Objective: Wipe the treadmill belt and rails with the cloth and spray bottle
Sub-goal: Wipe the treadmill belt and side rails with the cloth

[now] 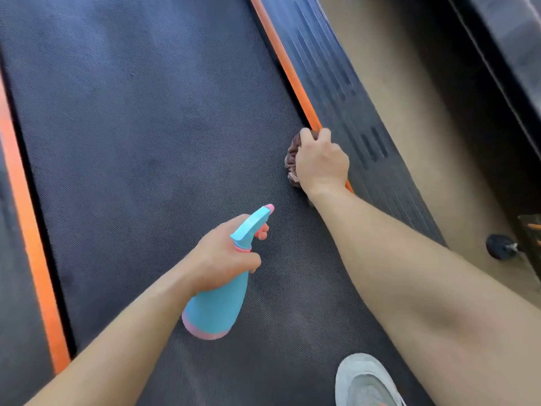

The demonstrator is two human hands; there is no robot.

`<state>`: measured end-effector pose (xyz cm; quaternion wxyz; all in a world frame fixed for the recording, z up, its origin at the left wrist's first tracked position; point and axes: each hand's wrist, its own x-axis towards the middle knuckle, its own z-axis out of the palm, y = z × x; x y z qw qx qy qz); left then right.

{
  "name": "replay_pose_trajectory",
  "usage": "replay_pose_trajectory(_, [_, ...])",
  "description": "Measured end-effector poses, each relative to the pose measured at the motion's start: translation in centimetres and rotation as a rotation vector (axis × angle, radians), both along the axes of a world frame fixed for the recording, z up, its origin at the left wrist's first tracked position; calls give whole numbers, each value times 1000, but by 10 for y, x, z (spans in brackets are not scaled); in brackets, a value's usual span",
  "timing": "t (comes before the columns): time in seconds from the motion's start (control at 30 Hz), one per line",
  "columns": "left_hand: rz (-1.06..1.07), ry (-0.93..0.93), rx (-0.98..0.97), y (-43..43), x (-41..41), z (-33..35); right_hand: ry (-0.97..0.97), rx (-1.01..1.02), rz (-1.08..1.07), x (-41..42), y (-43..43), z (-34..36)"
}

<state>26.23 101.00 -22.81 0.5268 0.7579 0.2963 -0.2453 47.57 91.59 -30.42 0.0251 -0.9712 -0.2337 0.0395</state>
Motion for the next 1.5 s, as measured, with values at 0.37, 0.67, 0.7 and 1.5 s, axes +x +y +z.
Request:
replay_pose_trajectory(0.37, [-1, 1, 6, 4, -2, 18, 168, -13, -202, -104, -113, -1])
replay_pose_trajectory(0.67, [35, 19, 13, 4, -1, 10, 12, 143, 67, -146, -87, -40])
replay_pose_trajectory(0.7, [32, 21, 8, 3, -1, 7, 5, 147, 95, -144, -89, -42])
replay_pose_trajectory(1.5, [288, -11, -137, -53, -89, -16, -12, 148, 105, -140, -85, -55])
